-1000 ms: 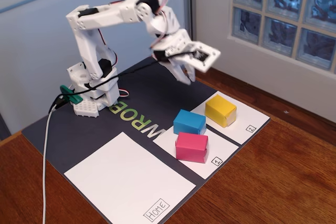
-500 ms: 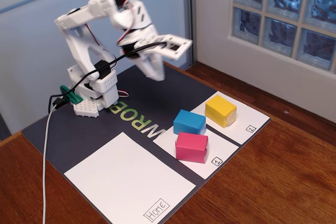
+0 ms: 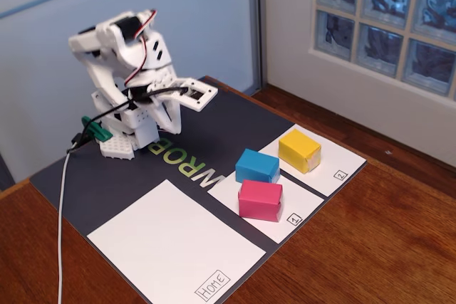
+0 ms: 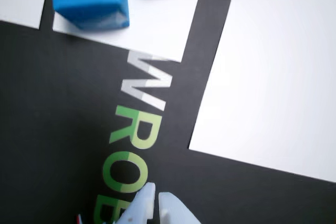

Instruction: Move box yellow to zone 2

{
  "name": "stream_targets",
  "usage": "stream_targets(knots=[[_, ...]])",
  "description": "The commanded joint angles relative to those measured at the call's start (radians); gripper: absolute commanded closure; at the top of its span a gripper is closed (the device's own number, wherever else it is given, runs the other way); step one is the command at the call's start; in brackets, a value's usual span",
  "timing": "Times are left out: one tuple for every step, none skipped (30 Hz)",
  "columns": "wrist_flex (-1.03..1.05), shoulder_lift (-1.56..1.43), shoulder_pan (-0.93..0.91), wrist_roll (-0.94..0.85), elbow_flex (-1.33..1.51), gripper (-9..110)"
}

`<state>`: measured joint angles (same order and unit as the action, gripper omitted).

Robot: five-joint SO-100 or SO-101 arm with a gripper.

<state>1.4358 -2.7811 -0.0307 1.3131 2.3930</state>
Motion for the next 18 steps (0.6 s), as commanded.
stream_targets(knots=[[0.015, -0.173, -0.023, 0.025, 0.135, 102], [0.018, -0.195, -0.032, 0.038, 0.163, 102], [0.018, -0.213, -0.041, 0.044, 0.192, 102], [0.014, -0.236, -0.048, 0.046, 0.222, 102], [0.008, -0.262, -0.052, 0.054, 0.255, 102], [0.006, -0.29, -0.052, 0.067, 0.282, 102], [0.002, -0.314, -0.049, 0.092, 0.305, 102], [0.0, -0.339, -0.043, 0.109, 0.327, 102], [-0.002, -0.357, -0.032, 0.12, 0.344, 102], [-0.002, -0.376, -0.021, 0.129, 0.359, 102], [-0.002, -0.391, -0.009, 0.138, 0.373, 102], [-0.005, -0.411, 0.003, 0.147, 0.391, 102], [-0.012, -0.433, 0.012, 0.158, 0.413, 102], [-0.023, -0.454, 0.015, 0.173, 0.437, 102], [-0.031, -0.472, 0.014, 0.183, 0.463, 102], [-0.043, -0.489, 0.006, 0.186, 0.492, 102], [-0.055, -0.505, -0.003, 0.187, 0.522, 102], [-0.063, -0.52, -0.009, 0.195, 0.548, 102]])
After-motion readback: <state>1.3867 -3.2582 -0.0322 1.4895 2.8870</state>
